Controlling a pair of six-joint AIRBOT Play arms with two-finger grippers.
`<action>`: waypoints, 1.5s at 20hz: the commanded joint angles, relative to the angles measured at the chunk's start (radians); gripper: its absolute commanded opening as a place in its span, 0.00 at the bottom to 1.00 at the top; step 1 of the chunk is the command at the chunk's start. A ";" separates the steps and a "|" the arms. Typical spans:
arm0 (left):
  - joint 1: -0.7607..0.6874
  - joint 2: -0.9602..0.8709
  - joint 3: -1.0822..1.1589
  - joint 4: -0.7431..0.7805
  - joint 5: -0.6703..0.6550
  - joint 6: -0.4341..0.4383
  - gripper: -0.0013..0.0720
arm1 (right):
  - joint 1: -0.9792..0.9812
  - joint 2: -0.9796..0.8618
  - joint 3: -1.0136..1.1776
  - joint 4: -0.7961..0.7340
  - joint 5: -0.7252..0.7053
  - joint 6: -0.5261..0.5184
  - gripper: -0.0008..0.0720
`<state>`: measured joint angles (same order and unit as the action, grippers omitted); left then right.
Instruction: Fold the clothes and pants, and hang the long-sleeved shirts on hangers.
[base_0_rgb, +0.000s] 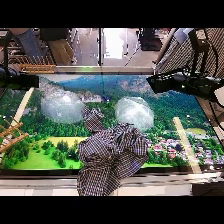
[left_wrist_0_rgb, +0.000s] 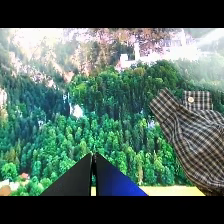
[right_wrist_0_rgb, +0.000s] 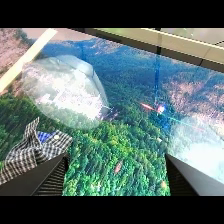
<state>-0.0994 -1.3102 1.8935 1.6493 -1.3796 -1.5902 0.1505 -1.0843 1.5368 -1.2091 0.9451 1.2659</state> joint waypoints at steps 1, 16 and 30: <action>0.001 0.000 0.000 0.000 0.000 0.000 0.04 | 0.001 0.000 0.000 0.000 0.000 0.000 0.97; 0.001 -0.019 -0.001 -0.034 0.009 -0.080 0.04 | 0.002 0.001 0.001 0.126 -0.167 0.053 0.97; 0.035 -0.140 -0.004 -0.055 -0.265 -0.006 1.00 | -0.018 -0.005 0.000 -0.023 0.019 0.193 0.84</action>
<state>-0.0887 -1.4487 1.8896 1.6329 -1.6249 -1.6241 0.1452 -1.0874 1.5368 -1.1404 0.8783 1.4258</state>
